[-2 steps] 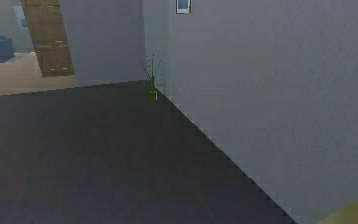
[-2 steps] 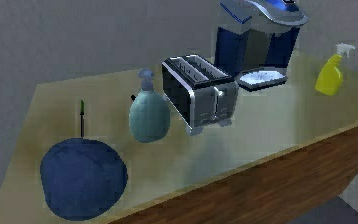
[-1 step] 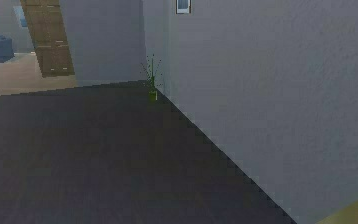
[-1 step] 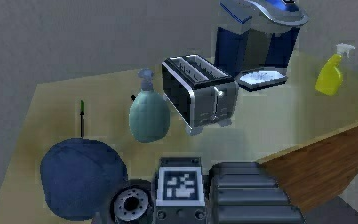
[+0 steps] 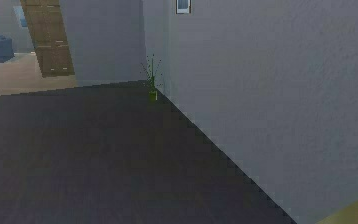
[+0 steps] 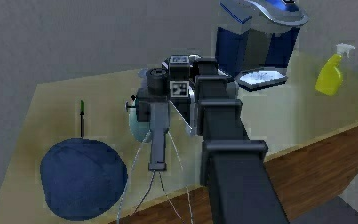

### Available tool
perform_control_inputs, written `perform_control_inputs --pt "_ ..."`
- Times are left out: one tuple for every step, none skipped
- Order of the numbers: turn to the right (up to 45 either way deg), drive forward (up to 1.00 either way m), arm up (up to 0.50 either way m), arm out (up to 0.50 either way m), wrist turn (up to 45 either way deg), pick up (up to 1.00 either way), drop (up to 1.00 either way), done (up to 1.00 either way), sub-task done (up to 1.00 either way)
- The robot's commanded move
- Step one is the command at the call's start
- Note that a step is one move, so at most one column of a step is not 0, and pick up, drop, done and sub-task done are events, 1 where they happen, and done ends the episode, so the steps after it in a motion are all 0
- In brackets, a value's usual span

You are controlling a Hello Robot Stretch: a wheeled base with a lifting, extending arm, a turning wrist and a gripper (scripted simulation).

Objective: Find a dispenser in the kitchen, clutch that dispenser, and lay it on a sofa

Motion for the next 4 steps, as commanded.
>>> perform_control_inputs --pt "0.0 0.00 0.00 0.00 45.0 0.00 0.00 0.00 0.00" --pt "0.0 0.00 0.00 0.00 45.0 0.00 0.00 0.00 0.00" --pt "0.0 0.00 0.00 0.00 45.0 0.00 0.00 0.00 0.00" --pt "0.0 0.00 0.00 0.00 30.0 0.00 0.00 0.00 0.00"
